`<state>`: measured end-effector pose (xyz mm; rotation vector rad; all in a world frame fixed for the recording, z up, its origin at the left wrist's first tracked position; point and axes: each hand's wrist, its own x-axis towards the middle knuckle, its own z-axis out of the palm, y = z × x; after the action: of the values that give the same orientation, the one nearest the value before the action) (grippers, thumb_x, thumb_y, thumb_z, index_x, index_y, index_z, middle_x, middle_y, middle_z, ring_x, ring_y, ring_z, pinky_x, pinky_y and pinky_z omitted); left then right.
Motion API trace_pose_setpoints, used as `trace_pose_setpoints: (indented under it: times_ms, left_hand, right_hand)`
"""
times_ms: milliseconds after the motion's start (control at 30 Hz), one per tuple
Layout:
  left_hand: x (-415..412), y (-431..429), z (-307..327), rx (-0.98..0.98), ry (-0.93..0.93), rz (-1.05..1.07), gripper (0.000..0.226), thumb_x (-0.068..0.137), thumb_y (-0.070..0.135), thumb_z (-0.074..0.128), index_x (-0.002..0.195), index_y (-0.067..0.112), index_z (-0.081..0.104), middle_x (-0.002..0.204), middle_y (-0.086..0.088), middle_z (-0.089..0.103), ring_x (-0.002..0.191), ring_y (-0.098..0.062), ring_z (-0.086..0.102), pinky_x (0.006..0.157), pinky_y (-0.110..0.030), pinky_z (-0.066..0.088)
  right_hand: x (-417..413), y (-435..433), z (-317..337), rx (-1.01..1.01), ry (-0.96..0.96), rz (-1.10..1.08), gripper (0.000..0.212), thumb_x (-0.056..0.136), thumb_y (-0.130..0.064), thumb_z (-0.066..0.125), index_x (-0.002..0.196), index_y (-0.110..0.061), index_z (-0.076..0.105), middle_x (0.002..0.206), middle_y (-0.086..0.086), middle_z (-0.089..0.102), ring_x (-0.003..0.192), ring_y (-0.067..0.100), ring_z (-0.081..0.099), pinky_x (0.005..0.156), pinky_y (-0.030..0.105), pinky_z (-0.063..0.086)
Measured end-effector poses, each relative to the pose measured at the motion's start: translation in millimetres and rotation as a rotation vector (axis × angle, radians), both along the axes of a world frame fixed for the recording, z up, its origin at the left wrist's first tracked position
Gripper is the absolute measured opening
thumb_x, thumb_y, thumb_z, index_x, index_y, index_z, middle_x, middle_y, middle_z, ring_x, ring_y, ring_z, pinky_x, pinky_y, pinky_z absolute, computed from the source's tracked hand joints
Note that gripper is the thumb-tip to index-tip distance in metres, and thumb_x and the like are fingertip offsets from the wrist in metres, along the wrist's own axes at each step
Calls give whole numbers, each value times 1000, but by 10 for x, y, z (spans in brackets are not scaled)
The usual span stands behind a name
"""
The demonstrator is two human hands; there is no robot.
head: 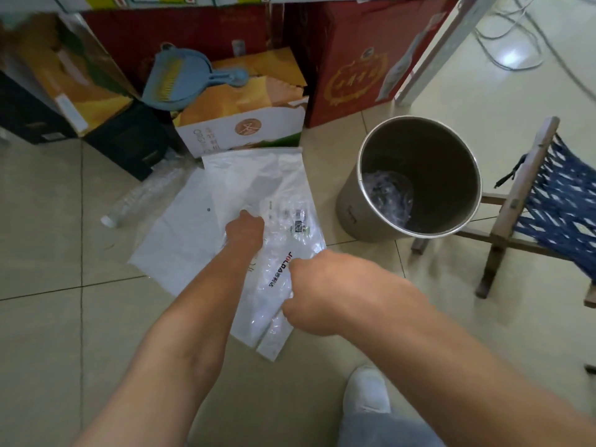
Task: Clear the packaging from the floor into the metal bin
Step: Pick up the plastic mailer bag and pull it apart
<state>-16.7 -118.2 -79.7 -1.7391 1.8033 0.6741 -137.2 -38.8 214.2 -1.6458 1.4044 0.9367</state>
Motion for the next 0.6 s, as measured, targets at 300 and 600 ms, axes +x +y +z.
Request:
trace_pose_setpoints:
  times_ms: [300, 600]
  left_hand:
    - [245, -142, 310, -142, 143, -12, 72, 94, 4, 54, 155, 28, 24, 123, -19, 49, 103, -37, 63, 80, -41, 51]
    - [90, -407, 5, -186, -7, -45, 80, 94, 11, 57, 160, 29, 15, 116, -14, 62, 105, -30, 64, 84, -39, 55]
  right_hand:
    - [176, 53, 56, -105, -79, 75, 28, 96, -28, 49, 120, -16, 57, 75, 1, 35, 85, 30, 50, 71, 36, 42]
    - [82, 62, 4, -139, -66, 93, 31, 94, -32, 53, 122, -19, 54, 78, 2, 40, 82, 29, 45, 49, 30, 28]
